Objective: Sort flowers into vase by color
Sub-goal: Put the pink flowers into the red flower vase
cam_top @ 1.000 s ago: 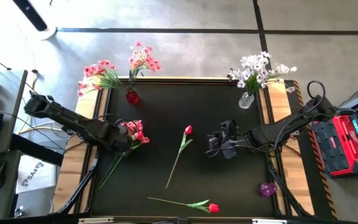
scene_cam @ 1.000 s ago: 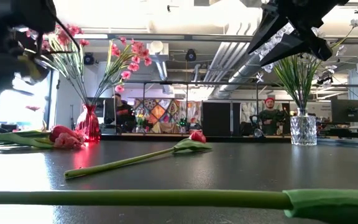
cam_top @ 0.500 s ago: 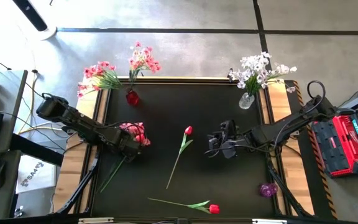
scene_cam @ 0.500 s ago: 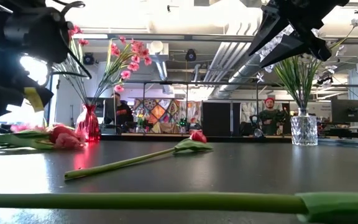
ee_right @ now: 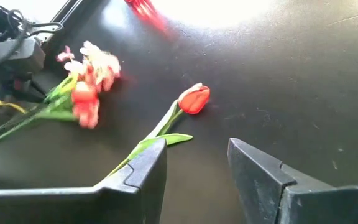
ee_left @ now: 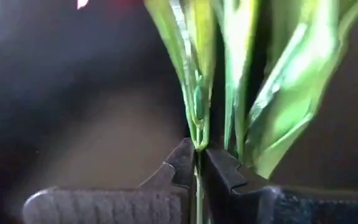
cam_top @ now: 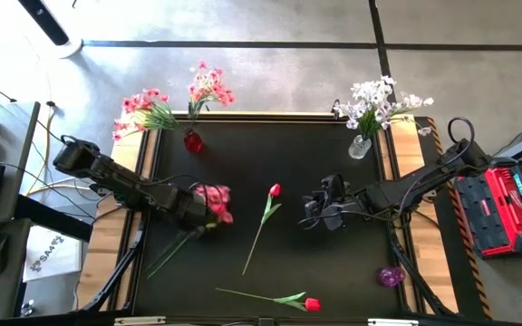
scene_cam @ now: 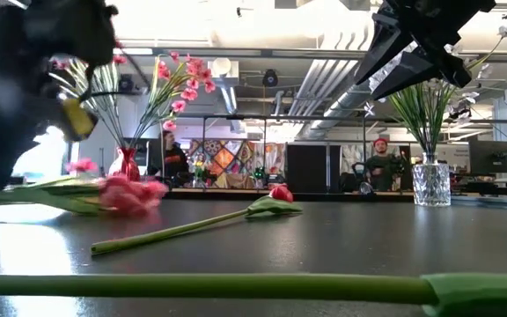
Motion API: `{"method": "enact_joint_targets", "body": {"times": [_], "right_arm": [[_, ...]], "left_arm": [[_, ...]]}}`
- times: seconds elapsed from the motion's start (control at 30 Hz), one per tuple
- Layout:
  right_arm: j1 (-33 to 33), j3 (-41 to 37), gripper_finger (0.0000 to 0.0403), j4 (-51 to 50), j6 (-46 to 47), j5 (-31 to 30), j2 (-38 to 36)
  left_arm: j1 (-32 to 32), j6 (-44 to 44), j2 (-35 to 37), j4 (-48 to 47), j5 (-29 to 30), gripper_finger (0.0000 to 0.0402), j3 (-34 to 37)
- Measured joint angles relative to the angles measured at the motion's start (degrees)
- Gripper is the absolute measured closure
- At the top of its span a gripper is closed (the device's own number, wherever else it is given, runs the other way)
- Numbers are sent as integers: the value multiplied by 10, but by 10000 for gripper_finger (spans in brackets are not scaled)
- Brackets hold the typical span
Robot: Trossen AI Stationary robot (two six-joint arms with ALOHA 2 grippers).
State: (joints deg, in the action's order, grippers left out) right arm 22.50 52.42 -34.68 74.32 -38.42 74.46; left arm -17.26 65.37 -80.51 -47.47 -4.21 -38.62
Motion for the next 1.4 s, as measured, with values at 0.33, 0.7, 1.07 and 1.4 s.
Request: {"method": "enact_joint_targets", "body": {"times": [0.33, 0.7, 1.07, 1.4], "right_arm": [[0, 0, 242, -1, -10, -7, 0], [-15, 0, 242, -5, -35, -3, 0], [-28, 0, 242, -15, -72, -2, 1], [-69, 0, 242, -15, -152, 24, 2]], "left_arm": [[-19, -125, 14, -66, 240, 400, -163], [-9, -321, 16, 26, 473, 401, -298], [10, -557, 21, 29, 483, 401, -424], [4, -753, 18, 162, 575, 401, -470]]}}
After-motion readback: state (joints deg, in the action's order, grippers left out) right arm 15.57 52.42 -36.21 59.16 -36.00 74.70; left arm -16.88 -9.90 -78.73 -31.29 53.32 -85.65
